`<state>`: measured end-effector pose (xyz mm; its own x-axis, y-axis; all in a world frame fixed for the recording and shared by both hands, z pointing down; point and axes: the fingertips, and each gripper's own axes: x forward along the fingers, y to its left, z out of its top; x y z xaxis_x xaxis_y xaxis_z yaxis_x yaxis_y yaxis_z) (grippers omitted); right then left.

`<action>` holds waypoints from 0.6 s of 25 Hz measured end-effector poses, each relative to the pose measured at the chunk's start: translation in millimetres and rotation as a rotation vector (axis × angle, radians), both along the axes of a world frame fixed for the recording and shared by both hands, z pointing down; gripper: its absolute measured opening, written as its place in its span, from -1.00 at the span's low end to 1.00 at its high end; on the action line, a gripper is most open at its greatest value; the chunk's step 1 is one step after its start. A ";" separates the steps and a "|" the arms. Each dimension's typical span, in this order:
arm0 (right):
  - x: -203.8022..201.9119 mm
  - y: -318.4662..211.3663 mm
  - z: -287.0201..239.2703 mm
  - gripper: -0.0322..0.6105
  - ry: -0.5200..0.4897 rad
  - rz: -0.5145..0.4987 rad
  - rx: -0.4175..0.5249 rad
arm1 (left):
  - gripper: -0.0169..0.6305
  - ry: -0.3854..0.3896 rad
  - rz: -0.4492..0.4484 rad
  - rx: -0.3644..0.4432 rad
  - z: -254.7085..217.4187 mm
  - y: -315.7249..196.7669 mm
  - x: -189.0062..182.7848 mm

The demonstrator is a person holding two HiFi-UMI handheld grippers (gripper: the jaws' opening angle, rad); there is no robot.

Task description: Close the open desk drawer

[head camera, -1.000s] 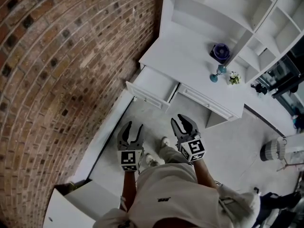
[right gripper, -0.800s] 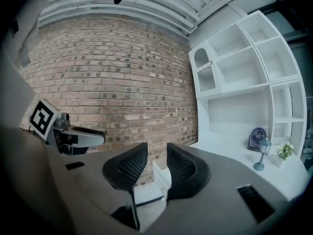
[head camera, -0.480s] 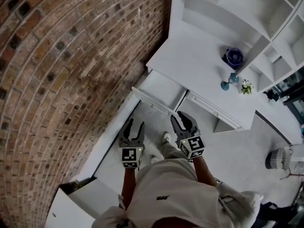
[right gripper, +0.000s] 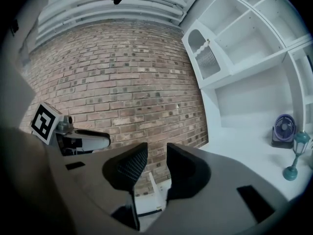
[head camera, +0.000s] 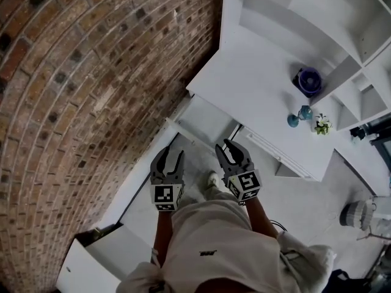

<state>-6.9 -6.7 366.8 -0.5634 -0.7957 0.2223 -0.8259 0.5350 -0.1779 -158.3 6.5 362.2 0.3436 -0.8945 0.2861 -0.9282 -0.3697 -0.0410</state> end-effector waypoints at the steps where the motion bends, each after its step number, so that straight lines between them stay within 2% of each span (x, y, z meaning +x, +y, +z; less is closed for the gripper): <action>1: 1.9 -4.0 2.5 -0.51 -0.004 0.000 -0.005 | -0.31 -0.003 0.001 -0.002 1.4 -4.5 2.6; 6: 7.2 -19.1 17.5 -0.51 -0.025 0.017 -0.034 | -0.31 -0.024 0.025 -0.029 13.7 -23.9 12.2; 15: 10.7 -42.6 54.1 -0.51 -0.011 0.101 -0.088 | -0.32 -0.045 0.132 -0.098 65.9 -64.4 17.9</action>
